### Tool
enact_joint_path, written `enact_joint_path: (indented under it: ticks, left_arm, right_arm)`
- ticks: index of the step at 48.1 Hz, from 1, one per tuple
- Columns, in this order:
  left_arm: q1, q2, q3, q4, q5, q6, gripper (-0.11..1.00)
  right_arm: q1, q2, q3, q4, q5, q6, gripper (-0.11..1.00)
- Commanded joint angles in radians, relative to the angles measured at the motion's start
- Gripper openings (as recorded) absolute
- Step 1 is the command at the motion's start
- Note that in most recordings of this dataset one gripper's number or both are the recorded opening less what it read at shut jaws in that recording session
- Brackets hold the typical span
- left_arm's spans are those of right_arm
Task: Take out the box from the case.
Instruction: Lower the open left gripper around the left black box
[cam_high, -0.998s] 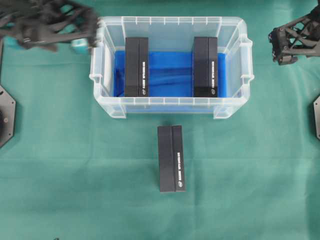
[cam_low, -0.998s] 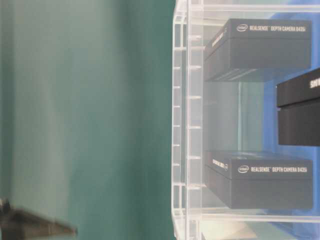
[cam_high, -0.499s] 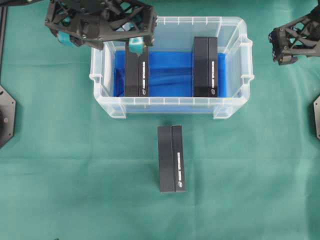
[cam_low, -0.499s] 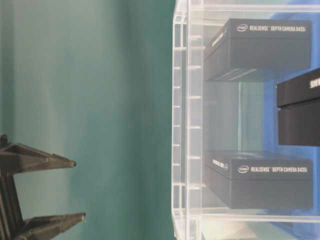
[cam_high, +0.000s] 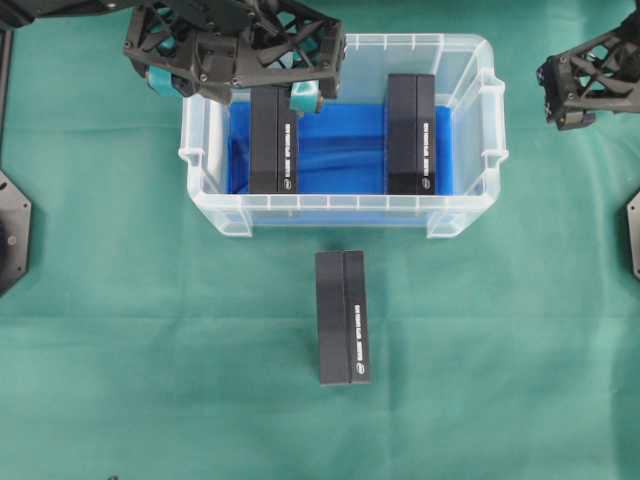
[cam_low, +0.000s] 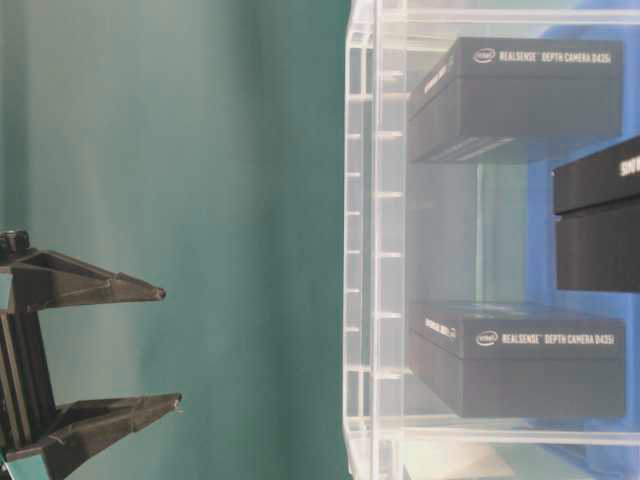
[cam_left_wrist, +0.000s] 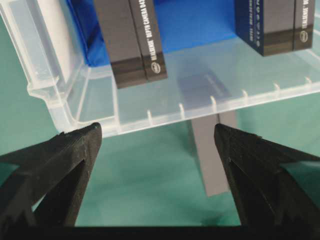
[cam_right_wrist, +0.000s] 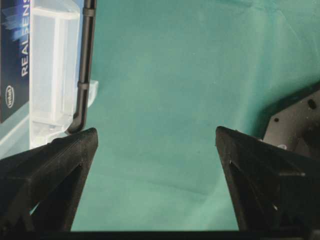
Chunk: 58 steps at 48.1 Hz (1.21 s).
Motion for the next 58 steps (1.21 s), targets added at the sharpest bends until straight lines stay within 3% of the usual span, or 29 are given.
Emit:
enact_joint_path:
  ticks: [1,45,58]
  left_arm:
    - [-0.002,-0.011,-0.015,0.003,0.0,-0.002,0.98]
    - [0.018,-0.012,0.023,0.008,-0.008,0.008,0.98]
    - [0.021,-0.02,0.058,0.008,-0.069,0.006,0.98]
  right_arm:
    - [0.0,-0.011,-0.009,-0.002,-0.005,0.0,0.94]
    - [0.0,-0.011,-0.009,-0.003,-0.026,0.002,0.94]
    - [0.0,-0.011,-0.009,-0.005,-0.026,0.0,0.94]
